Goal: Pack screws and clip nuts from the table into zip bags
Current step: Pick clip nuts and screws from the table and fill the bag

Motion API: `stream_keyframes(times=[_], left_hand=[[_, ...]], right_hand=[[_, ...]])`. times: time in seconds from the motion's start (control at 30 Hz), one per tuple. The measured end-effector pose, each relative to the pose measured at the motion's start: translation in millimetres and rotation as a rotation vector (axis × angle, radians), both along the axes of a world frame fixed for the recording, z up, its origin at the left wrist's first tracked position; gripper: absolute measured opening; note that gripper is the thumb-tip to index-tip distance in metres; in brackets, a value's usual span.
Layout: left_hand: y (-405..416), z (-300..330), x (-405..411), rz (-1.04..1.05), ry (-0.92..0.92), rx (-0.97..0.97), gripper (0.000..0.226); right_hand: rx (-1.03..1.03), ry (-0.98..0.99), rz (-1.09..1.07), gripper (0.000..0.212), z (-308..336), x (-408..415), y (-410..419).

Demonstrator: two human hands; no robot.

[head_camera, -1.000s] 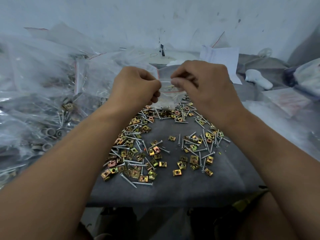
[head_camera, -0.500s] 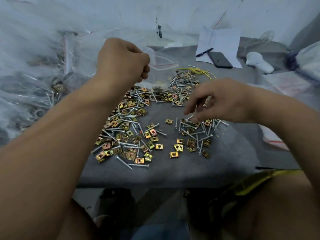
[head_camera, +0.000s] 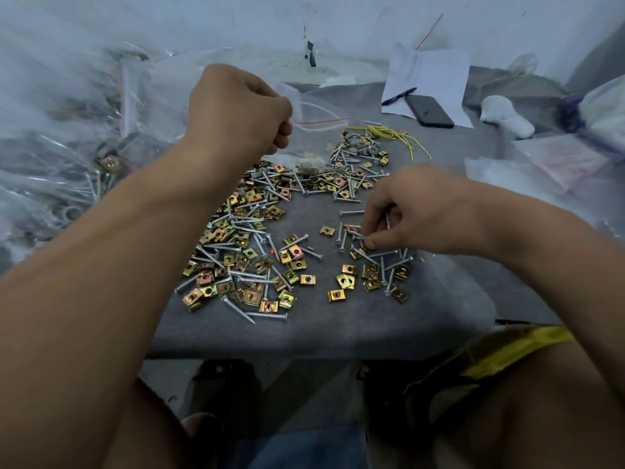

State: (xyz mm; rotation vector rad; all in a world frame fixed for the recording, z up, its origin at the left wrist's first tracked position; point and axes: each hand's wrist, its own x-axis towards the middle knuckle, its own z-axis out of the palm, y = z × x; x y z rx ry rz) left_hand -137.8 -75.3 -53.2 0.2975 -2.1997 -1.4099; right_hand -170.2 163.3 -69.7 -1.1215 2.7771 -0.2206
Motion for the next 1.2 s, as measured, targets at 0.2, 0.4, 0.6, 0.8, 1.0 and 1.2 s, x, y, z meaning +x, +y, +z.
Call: stream_keyframes(times=[0.2,0.4,0.6,0.8,1.0,1.2], left_hand=[[0,2,1,-0.013,-0.006,-0.016,0.011],[1,2,0,-0.01,-0.007,-0.02,0.01],[0,0,1,-0.018,0.003,-0.025,0.011],[-2,0,1,-0.018,0.005,-0.029,0.012],[0,2,3,-0.019,-0.004,-0.016,0.012],[0,3,4,-0.01,-0.007,-0.015,0.012]], right_hand=[[0.02,-0.132,-0.038,0.013,-4,1,3],[-0.087,-0.064,0.009,0.014,0,9,0],[-0.067,0.045,0.218,0.014,6,7,-18],[-0.006,0.103,0.293,0.013,5,2,-24],[-0.061,0.069,0.309,0.011,3,8,-28],[-0.072,0.078,0.284,0.014,2,11,-32]])
